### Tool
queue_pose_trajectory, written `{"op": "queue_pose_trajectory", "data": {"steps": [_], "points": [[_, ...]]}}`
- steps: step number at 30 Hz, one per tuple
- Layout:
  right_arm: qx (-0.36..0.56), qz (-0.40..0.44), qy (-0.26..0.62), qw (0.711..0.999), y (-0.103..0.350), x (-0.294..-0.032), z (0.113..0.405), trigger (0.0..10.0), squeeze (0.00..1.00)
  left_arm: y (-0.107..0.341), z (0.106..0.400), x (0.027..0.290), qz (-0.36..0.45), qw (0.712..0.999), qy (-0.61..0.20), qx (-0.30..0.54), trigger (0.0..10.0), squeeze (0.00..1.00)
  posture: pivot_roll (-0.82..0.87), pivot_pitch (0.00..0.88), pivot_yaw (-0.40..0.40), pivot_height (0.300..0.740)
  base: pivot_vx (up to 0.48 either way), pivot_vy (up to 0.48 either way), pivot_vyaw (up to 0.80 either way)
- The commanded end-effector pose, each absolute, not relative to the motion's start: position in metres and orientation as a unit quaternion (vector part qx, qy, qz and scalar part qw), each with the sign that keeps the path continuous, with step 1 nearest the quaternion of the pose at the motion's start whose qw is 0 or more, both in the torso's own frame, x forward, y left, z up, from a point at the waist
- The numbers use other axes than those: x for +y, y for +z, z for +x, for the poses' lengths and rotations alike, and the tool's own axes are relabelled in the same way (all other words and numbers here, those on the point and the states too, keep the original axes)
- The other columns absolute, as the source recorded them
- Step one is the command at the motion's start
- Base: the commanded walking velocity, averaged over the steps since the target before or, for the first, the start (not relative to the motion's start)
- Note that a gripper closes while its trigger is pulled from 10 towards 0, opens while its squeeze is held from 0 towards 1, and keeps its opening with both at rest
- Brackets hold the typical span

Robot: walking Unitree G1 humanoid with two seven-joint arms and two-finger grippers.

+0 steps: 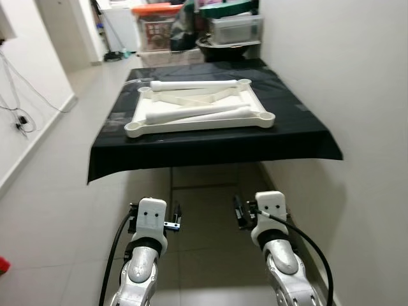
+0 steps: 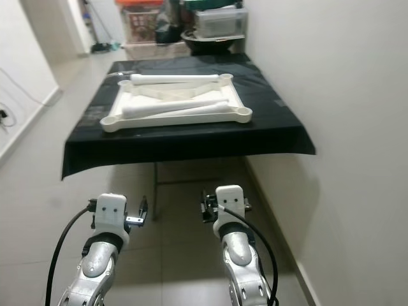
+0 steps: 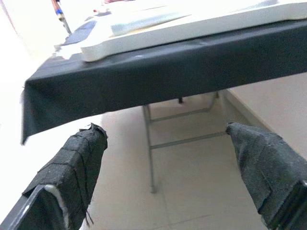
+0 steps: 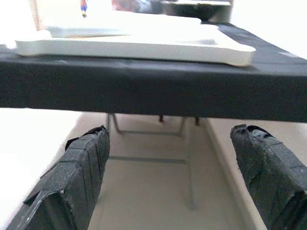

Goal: Building children table

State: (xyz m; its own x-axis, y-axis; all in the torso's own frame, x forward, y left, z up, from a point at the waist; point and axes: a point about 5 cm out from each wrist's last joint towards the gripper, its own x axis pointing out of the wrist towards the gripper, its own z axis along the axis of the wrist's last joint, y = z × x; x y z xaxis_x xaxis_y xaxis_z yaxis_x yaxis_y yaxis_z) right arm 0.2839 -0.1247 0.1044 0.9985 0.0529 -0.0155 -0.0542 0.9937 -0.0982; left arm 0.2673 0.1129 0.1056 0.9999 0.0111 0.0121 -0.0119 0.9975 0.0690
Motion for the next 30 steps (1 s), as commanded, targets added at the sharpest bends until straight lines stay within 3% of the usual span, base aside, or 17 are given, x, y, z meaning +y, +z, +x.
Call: {"op": "queue_pose_trajectory", "data": {"steps": [1,6,21,30], "points": [[0.008,-0.048,0.041,0.998,0.103,-0.116,0.284,10.0,0.00,0.101,0.267,0.113,0.025,1.000,0.014,0.006,10.0,0.00,-0.02,0.000,0.018,0.740,0.000,0.480,0.00],[0.008,-0.048,0.040,0.998,0.103,-0.117,0.284,10.0,0.00,0.101,0.267,0.111,0.028,1.000,0.007,0.006,10.0,0.00,-0.02,0.000,0.018,0.740,0.000,0.480,0.00],[-0.013,-0.038,0.039,0.998,0.111,-0.120,0.286,10.0,0.00,0.122,0.277,0.128,0.038,0.998,0.037,-0.034,10.0,0.00,-0.01,0.000,0.010,0.740,0.000,0.000,0.00],[-0.017,-0.039,0.049,0.998,0.111,-0.116,0.284,10.0,0.00,0.125,0.277,0.133,0.038,0.998,0.042,-0.041,10.0,0.00,-0.01,0.000,0.010,0.740,0.287,0.000,0.00]]}}
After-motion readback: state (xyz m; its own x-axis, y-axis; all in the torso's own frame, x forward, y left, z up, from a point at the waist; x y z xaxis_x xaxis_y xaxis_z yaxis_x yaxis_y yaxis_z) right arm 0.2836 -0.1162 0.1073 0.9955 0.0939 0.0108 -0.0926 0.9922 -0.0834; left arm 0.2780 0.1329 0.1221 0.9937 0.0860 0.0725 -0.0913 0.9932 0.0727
